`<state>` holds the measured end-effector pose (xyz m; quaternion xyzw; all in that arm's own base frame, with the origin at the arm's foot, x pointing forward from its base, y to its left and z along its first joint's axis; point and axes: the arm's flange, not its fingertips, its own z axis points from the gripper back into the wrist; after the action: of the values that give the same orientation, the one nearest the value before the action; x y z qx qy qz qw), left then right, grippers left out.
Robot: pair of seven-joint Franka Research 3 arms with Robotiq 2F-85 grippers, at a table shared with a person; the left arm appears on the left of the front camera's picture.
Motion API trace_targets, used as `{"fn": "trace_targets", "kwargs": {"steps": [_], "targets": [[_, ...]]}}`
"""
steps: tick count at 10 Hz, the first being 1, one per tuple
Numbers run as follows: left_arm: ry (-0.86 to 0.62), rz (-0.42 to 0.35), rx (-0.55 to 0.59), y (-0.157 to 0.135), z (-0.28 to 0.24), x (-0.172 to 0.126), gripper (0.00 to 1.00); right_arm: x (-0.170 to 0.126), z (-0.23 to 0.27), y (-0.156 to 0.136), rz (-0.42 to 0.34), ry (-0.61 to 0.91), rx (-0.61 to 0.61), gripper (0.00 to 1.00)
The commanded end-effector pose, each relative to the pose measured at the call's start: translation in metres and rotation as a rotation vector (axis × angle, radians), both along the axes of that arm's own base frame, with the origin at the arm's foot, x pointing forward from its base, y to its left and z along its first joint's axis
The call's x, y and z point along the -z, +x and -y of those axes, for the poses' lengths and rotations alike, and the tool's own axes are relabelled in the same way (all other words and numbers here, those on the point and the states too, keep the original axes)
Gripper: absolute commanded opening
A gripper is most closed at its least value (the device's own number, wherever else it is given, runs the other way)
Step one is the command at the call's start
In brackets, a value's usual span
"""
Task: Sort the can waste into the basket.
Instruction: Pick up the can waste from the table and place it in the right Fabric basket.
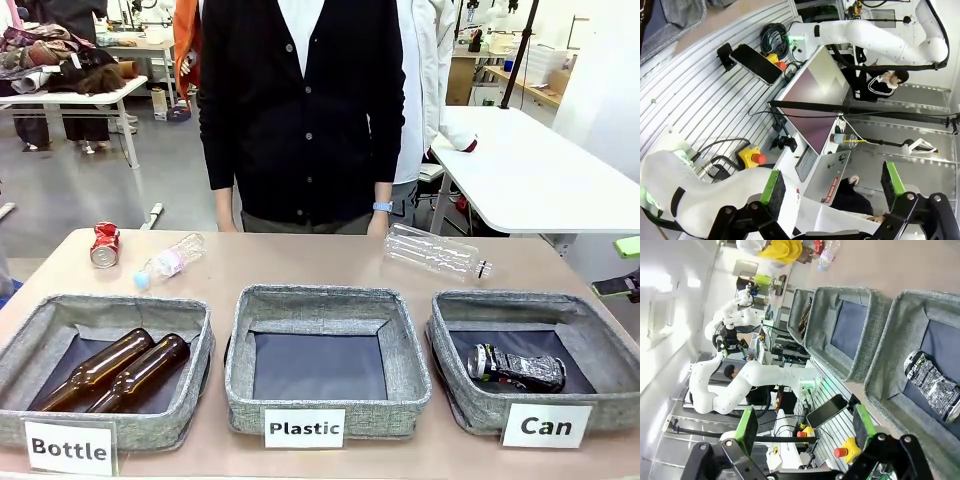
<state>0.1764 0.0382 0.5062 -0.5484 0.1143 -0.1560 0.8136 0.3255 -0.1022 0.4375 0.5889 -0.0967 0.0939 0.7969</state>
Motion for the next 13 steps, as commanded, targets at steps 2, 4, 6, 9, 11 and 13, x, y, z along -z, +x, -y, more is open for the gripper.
{"fn": "trace_targets", "kwargs": {"steps": [2, 4, 6, 9, 11, 13], "targets": [[-0.002, -0.005, -0.003, -0.003, -0.001, -0.002, 1.00, -0.003, 0.002, -0.001, 0.009, 0.000, -0.008, 1.00], [-0.002, -0.005, -0.003, -0.003, -0.001, -0.002, 1.00, -0.003, 0.002, -0.001, 0.009, 0.000, -0.008, 1.00], [-0.002, -0.005, -0.003, -0.003, -0.001, -0.002, 1.00, -0.003, 0.002, -0.001, 0.009, 0.000, -0.008, 1.00], [-0.002, -0.005, -0.003, -0.003, -0.001, -0.002, 1.00, -0.003, 0.002, -0.001, 0.009, 0.000, -0.008, 1.00], [0.164, 0.041, -0.080, 0.035, 0.000, -0.015, 1.00, -0.003, 0.002, -0.001, 0.009, 0.000, -0.008, 1.00], [0.406, 0.124, -0.215, 0.106, 0.002, -0.019, 1.00, -0.003, 0.002, -0.001, 0.009, 0.000, -0.008, 1.00]]}}
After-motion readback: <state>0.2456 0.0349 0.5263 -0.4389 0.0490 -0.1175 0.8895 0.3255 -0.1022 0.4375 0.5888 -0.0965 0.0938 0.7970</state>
